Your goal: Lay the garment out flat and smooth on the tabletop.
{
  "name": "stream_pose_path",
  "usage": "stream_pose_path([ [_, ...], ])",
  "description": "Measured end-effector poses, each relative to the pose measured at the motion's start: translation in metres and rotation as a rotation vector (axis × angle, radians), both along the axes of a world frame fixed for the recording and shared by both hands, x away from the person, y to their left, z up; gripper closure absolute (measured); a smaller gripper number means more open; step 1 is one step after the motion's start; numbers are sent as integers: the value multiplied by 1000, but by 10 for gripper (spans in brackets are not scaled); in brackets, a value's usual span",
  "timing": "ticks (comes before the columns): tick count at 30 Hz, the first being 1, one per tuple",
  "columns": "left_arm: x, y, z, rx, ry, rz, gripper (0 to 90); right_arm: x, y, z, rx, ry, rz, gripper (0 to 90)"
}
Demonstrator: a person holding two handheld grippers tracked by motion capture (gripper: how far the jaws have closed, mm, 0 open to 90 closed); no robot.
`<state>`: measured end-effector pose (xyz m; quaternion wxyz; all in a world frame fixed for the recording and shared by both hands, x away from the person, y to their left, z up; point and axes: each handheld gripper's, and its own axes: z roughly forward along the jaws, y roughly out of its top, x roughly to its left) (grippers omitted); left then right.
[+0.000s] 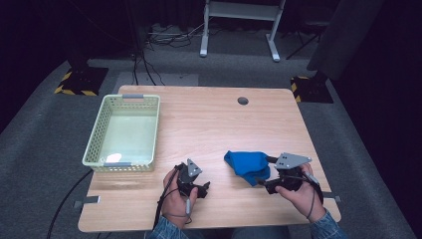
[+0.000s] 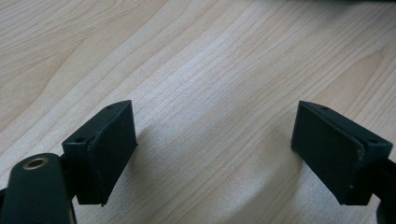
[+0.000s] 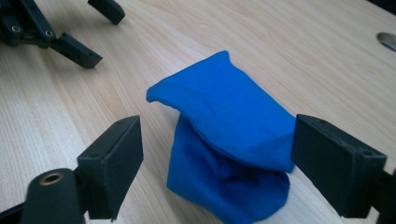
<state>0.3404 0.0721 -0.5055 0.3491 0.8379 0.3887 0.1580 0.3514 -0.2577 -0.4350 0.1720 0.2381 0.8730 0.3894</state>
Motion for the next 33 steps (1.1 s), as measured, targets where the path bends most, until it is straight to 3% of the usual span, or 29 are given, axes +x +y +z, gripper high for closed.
stream_pose_path([
  [2, 0, 0, 0, -3, 2, -1, 135, 3, 3, -3, -13, 6, 17, 194],
  [4, 0, 0, 0, -2, 2, -4, 135, 7, 6, -7, -21, 7, 24, 275],
  [6, 0, 0, 0, -2, 1, -8, 135, 11, 8, -10, -32, 8, 38, 406],
  [8, 0, 0, 0, -2, 2, -9, 135, 14, 9, -12, -57, 34, 30, 657],
  [10, 0, -1, 0, -3, 3, -10, 135, 18, 11, -13, -68, 55, 24, 800],
  [12, 0, 0, 0, -2, 4, -12, 135, 21, 12, -12, -81, 71, 7, 886],
  [14, 0, -1, 0, -3, 2, -11, 135, 22, 13, -10, -71, 84, 1, 892],
  [26, 1, -1, 0, -1, 2, -12, 135, 32, 13, 16, -13, 47, -25, 890],
  [33, 1, -1, 0, -1, 0, -14, 135, 51, 9, 31, 23, 46, -60, 890],
])
